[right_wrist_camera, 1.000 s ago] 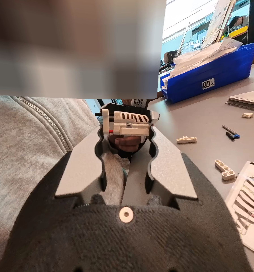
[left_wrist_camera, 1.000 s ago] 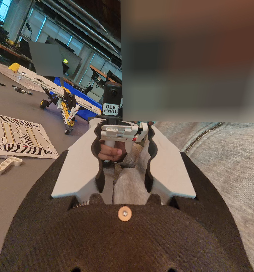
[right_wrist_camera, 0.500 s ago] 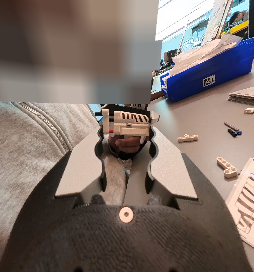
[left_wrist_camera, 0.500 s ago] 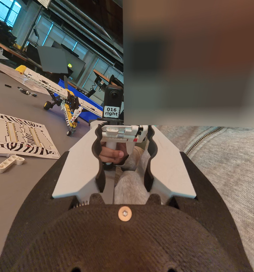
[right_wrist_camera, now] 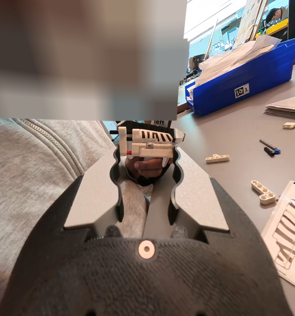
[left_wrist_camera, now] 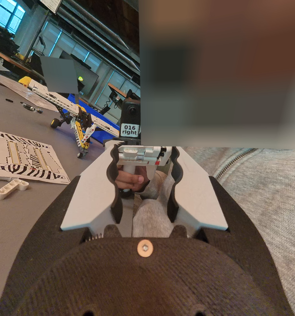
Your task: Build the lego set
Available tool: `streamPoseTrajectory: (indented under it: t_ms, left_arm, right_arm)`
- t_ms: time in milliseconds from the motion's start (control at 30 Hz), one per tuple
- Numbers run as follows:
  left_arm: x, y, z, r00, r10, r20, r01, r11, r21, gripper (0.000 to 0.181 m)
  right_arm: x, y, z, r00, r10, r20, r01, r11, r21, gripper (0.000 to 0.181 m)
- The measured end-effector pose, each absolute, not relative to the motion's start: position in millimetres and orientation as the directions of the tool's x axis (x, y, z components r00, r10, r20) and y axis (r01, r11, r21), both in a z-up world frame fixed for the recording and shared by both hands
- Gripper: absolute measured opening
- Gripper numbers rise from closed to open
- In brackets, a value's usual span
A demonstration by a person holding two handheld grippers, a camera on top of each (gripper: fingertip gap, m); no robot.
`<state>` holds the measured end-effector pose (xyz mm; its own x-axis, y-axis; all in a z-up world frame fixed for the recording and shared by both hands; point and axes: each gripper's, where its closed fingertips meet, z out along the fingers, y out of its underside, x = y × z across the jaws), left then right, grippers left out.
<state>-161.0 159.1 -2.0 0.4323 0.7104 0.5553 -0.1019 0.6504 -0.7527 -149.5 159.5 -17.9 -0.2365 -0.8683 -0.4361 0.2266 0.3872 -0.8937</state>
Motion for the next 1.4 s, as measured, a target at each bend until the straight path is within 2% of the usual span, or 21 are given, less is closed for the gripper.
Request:
streamPoseTrajectory:
  t_ms: [500, 567, 833, 1100, 1233, 1333, 1400]
  left_arm:
    - [-163, 157, -2, 0.415, 0.712, 0.567, -0.107, 0.657, -0.746, 0.062]
    - [-162, 152, -4, 0.395, 0.717, 0.574, -0.118, 0.659, -0.742, 0.047]
    - [-164, 148, -4, 0.391, 0.7, 0.598, -0.11, 0.68, -0.725, 0.048]
    - [-160, 153, 3, 0.468, 0.667, 0.579, -0.119, 0.697, -0.707, 0.068]
    - [-161, 151, -2, 0.436, 0.683, 0.586, -0.08, 0.678, -0.731, 0.08]
    - [-161, 145, -20, 0.31, 0.783, 0.539, 0.029, 0.559, -0.829, 0.079]
    - [-159, 145, -35, 0.252, 0.842, 0.477, 0.144, 0.455, -0.879, 0.079]
  right_arm:
    - [-148, 158, -19, -0.27, -0.866, -0.422, 0.215, 0.373, -0.903, 0.061]
    - [-147, 161, -18, -0.252, -0.875, -0.414, 0.211, 0.368, -0.906, 0.06]
    - [-149, 156, -20, -0.264, -0.856, -0.443, 0.229, 0.391, -0.892, 0.061]
    - [-159, 151, -17, -0.244, -0.838, -0.489, 0.291, 0.418, -0.861, 0.061]
    - [-161, 150, -30, -0.327, -0.838, -0.437, 0.164, 0.405, -0.899, 0.061]
    - [-164, 151, -57, -0.448, -0.846, -0.288, -0.116, 0.374, -0.92, 0.062]
    - [-168, 152, -80, -0.486, -0.859, -0.16, -0.33, 0.35, -0.877, 0.062]
